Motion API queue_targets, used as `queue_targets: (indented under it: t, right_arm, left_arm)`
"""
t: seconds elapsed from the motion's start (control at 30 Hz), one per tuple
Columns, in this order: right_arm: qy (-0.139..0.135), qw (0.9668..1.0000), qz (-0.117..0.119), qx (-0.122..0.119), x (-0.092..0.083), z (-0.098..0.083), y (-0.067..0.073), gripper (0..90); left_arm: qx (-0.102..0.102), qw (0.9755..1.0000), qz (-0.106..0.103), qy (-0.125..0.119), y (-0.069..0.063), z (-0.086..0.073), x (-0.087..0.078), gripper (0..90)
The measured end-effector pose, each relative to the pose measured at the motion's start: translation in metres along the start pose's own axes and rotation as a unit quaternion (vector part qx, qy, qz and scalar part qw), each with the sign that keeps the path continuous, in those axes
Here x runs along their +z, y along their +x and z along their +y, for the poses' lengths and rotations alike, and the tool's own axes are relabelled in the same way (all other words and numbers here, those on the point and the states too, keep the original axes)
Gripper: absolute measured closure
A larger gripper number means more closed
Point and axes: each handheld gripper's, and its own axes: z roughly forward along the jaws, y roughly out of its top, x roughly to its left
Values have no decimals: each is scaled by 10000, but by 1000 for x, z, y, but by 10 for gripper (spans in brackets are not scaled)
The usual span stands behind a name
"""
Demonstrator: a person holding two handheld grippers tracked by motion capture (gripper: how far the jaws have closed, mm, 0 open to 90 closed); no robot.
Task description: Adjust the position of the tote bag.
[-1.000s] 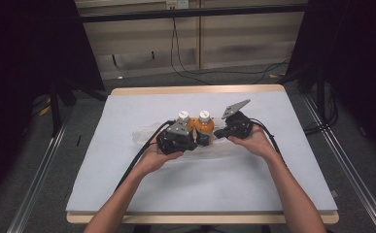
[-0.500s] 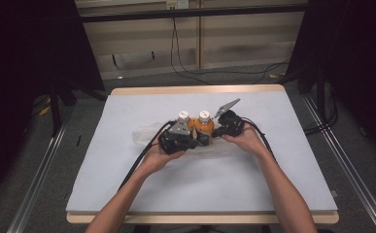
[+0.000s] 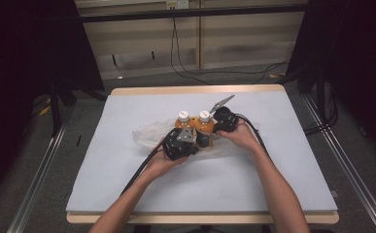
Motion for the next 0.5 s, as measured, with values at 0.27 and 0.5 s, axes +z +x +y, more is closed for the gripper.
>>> queue_targets:
  t: [0.27, 0.5]
  right_arm:
    - [172, 9997, -54, 185, 13, 6, -6, 900]
    - [154, 9992, 25, 359, 19, 7, -13, 900]
  left_arm:
    - [62, 9998, -46, 160, -6, -5, 5, 900]
    - [40, 9998, -74, 163, -7, -8, 9, 900]
